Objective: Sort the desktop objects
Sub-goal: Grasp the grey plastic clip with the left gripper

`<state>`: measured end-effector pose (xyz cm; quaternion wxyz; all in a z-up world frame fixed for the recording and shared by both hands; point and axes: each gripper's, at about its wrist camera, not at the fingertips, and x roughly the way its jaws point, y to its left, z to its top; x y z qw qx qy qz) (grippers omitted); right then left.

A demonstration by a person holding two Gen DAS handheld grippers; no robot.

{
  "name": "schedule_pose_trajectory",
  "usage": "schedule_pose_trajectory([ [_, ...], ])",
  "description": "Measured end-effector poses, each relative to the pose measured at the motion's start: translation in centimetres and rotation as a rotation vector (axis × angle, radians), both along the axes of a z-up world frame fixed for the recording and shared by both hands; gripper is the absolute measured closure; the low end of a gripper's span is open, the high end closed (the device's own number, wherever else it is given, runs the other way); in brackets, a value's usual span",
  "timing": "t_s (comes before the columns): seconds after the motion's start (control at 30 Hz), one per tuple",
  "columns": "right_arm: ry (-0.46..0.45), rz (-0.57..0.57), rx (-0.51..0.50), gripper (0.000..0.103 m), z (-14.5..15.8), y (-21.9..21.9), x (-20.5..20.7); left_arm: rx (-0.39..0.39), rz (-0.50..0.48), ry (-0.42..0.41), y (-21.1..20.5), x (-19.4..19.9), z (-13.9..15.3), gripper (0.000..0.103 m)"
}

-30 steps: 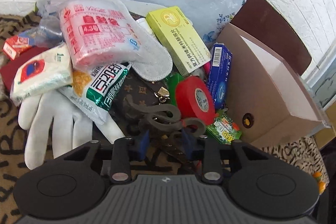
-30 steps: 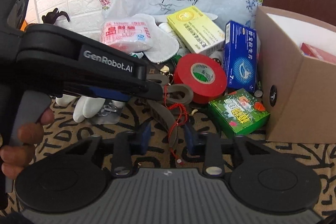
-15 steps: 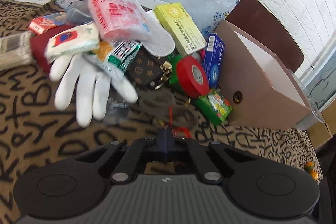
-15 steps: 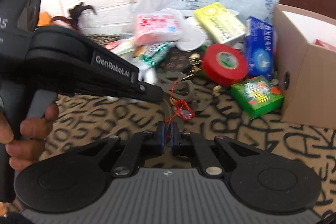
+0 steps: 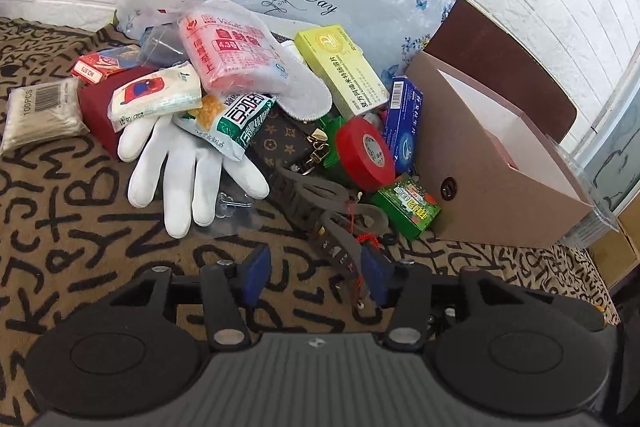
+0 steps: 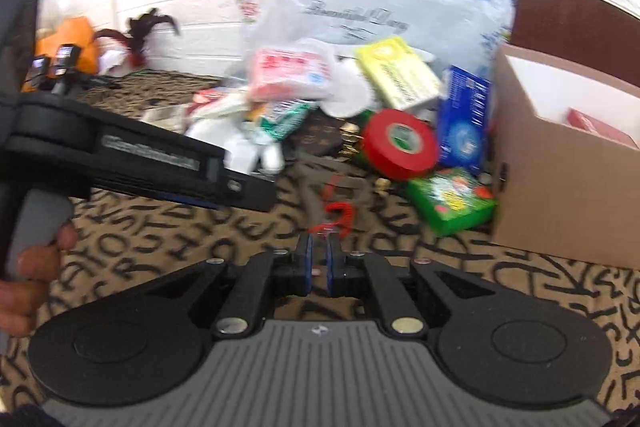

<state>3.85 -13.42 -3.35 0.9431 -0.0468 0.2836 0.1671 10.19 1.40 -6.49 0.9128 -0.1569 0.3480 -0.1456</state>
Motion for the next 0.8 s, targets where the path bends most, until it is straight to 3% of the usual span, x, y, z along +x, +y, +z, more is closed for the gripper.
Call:
schedule_pose_trajectory([
  [0.4, 0.038, -0.041, -0.015, 0.093, -1.8, -0.5, 3.3, -0.017, 0.007, 0.041, 0.5, 1.1, -0.9, 0.042],
  [0.53, 0.027, -0.081, -0.029, 0.09, -2.0, -0.3, 3.5, -0.021, 0.009, 0.041, 0.5, 1.2, -0.9, 0.035],
  [0.57, 0.028, -0.096, -0.04, 0.081, -2.1, -0.4, 3.6, -0.02, 0.008, 0.04, 0.5, 1.2, -0.9, 0.034],
  [0.6, 0.032, -0.11, -0.052, 0.063, -2.3, -0.4, 3.7, -0.02, 0.007, 0.041, 0.5, 1.2, -0.9, 0.034],
  [0.7, -0.014, -0.133, -0.023, 0.036, -2.2, -0.9, 3.2, -0.016, 0.001, 0.038, 0.3, 1.2, -0.8, 0.03],
  [0.8, -0.039, -0.115, 0.024, 0.034, -1.9, -1.4, 2.8, -0.017, 0.001, 0.039, 0.3, 1.3, -0.8, 0.03],
])
